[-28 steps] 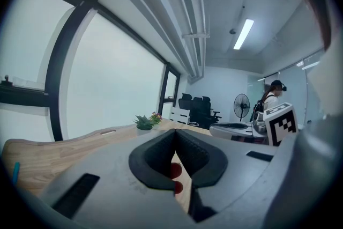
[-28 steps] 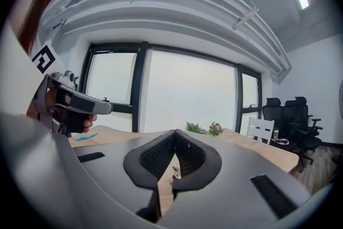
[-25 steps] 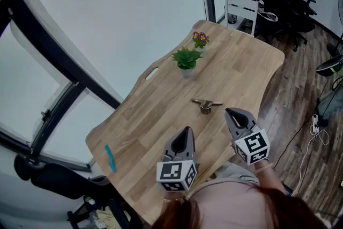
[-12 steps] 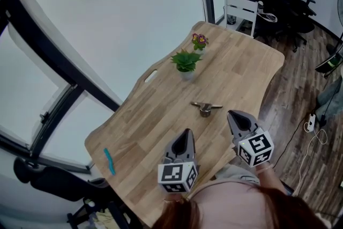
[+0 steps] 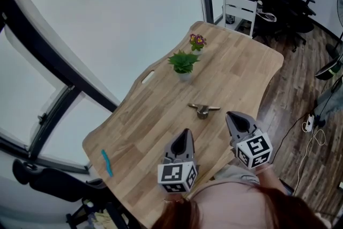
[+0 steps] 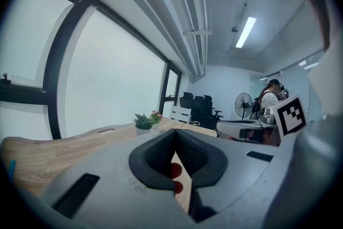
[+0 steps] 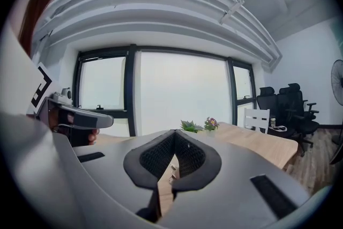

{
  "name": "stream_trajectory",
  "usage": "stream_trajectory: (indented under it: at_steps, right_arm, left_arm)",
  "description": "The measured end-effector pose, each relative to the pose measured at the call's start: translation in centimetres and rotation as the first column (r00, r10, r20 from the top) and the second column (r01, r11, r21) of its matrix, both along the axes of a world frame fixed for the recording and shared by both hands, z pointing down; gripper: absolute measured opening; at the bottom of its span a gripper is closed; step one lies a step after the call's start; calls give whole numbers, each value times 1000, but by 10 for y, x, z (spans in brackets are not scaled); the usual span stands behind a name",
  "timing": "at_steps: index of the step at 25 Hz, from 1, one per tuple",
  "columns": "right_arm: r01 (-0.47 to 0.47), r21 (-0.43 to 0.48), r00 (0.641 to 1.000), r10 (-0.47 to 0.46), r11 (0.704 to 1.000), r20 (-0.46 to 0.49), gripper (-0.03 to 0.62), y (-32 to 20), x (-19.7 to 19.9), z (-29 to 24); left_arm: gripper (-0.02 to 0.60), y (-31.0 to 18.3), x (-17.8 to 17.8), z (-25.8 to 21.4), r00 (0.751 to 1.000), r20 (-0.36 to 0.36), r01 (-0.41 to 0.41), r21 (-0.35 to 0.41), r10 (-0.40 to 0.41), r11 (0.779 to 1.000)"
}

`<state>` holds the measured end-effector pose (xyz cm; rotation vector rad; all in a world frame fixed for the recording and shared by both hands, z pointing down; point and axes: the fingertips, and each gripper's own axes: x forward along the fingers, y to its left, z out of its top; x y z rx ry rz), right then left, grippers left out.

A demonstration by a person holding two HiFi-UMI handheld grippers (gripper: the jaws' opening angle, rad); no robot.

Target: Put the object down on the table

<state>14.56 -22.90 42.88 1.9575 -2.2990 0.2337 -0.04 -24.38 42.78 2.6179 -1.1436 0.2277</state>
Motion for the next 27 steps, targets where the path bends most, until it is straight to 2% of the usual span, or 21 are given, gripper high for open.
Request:
stream_trajectory:
  at_steps: [15,22,27]
  right_arm:
    - [6,4,1000,-6,1000,17,0,-11,7,4]
    - [2,17,999,-3,1000,38,0,-8,10,4]
    - [-13,13,1000,12,1000,14,0,-7,15,6]
  left_arm:
    - [2,-12,6,12,1000,6,19,-37,-19,999]
    - [2,-13,11,18,1000,16,3,-50,-2,999]
    - [2,-14,17,21,1000,25,-7,-49,9,999]
